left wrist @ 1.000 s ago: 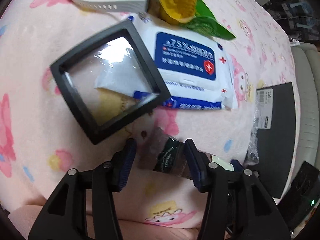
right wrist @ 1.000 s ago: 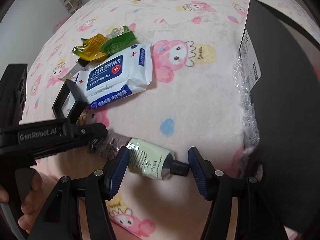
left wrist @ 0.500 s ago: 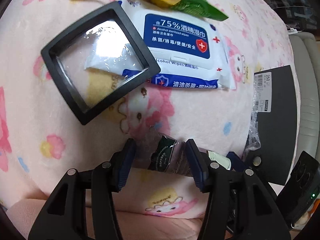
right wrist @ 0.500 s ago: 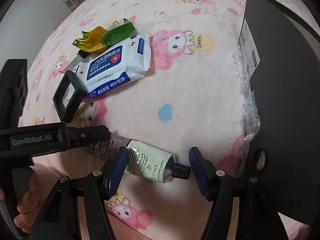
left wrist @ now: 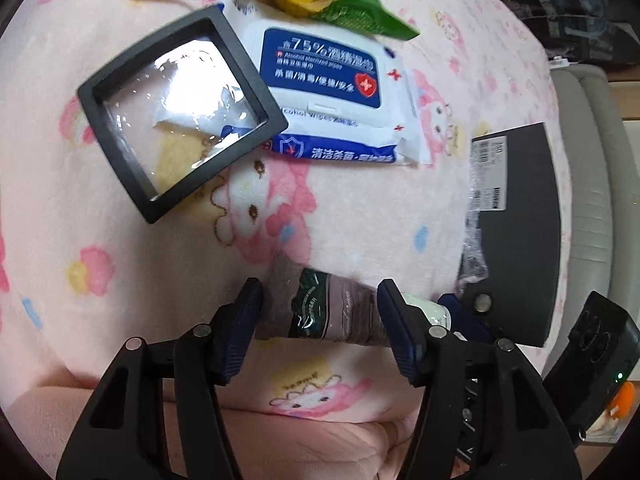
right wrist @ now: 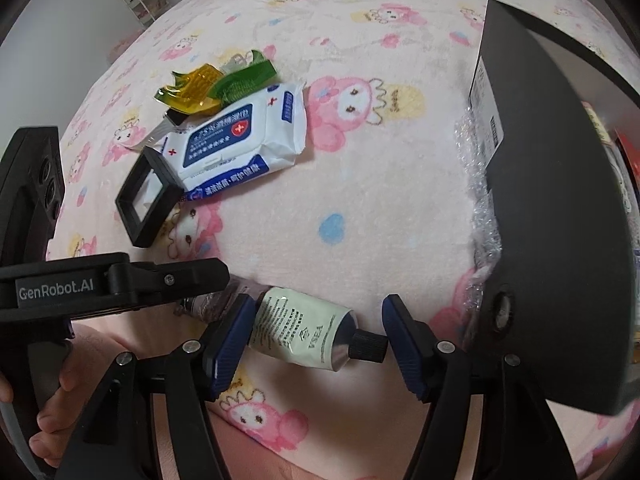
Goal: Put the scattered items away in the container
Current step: 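Lift the hand cream tube off the bedspread with both grippers, then carry the hand cream tube over the shoebox with both grippers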
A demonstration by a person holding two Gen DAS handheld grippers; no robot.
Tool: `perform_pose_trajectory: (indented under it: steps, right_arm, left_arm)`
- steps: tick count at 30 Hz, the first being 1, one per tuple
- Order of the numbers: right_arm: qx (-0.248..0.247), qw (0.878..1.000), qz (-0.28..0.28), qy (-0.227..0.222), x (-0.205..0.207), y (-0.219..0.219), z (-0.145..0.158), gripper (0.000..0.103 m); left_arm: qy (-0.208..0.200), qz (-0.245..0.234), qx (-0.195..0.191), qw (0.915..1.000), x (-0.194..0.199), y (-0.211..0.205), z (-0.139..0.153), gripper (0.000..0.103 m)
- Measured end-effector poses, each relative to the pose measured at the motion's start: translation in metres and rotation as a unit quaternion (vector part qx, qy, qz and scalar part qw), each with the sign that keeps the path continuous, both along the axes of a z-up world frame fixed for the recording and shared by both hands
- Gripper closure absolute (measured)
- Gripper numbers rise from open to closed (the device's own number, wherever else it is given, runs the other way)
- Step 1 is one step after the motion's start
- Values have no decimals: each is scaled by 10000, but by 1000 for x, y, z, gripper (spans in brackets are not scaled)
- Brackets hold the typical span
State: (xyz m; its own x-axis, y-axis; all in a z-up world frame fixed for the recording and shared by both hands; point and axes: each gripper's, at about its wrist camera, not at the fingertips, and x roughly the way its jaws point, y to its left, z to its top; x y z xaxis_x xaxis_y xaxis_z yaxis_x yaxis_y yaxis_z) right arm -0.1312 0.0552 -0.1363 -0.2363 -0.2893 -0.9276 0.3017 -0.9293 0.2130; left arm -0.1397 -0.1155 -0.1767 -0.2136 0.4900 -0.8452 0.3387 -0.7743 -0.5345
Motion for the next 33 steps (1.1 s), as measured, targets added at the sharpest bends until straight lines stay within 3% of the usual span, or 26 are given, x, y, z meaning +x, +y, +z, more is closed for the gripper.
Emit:
perform_pose_trajectory:
  steps: [5,17,23,29,33]
  right_arm:
    - [6,9998,27,180,9,1,14,39]
    - [-344,9976,44,593,22,20,63,39]
    - [-478,9959,23,768,23,37,83,40]
    - [-439,9943,77,966,16,58,101,39]
    - [-575,9926,-11,1065,10,80,113,40]
  left_arm:
    - [273,-20,28,9996,9,-2,15,44]
    - [720,72,191,9972,37,1,58,56]
    - [1021,-10,117,9947,38,17,90,57]
    - [1153,-238,-192,9929,33,44,116,57]
    - [1325,-301,-133,9906,23,64,130,57]
